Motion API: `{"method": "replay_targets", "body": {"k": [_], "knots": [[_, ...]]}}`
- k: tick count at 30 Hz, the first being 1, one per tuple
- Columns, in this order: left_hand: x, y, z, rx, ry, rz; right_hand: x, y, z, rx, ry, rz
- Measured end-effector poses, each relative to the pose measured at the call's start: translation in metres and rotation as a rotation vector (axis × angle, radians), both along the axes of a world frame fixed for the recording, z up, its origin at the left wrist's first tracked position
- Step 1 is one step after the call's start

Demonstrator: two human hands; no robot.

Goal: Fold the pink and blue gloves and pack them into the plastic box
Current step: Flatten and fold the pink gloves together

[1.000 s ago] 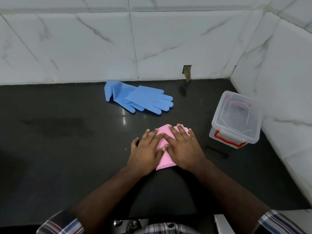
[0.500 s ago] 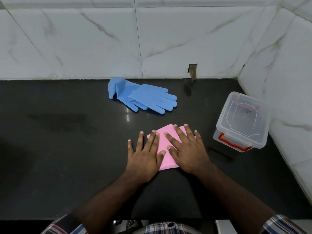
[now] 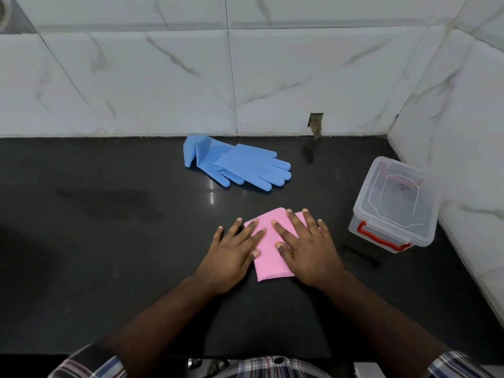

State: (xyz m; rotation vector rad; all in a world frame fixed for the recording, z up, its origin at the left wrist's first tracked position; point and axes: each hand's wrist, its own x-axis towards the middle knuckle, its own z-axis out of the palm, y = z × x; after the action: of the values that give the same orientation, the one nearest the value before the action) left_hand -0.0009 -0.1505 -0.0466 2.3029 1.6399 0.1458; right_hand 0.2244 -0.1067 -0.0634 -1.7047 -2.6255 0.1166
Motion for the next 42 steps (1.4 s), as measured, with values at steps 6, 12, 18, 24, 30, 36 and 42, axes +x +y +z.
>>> {"method": "replay_targets", "body": {"k": [6,12,18,24,30,36,42], "knots": [[-0.012,0.009,0.015,0.231,-0.051,-0.196,0.001,0.001,0.003,-0.038,0.023,0.006],[-0.009,0.021,0.02,0.289,-0.038,-0.257,0.002,0.001,0.003,-0.053,0.035,0.003],[-0.001,0.036,0.039,0.23,-0.093,-0.26,0.003,-0.007,0.023,0.056,0.042,-0.087],[0.005,0.062,0.099,-0.052,-0.468,-0.076,0.003,-0.034,0.065,-0.238,0.844,-0.118],[-0.026,0.077,0.126,-0.264,-0.854,0.229,-0.035,-0.03,0.089,-0.499,1.285,-0.338],[-0.078,0.031,0.069,-0.982,-1.46,0.496,-0.069,-0.029,0.077,-0.935,1.752,-0.394],[-0.099,0.019,0.045,-0.769,-1.414,0.668,-0.099,-0.012,0.05,-1.038,1.682,-0.526]]}}
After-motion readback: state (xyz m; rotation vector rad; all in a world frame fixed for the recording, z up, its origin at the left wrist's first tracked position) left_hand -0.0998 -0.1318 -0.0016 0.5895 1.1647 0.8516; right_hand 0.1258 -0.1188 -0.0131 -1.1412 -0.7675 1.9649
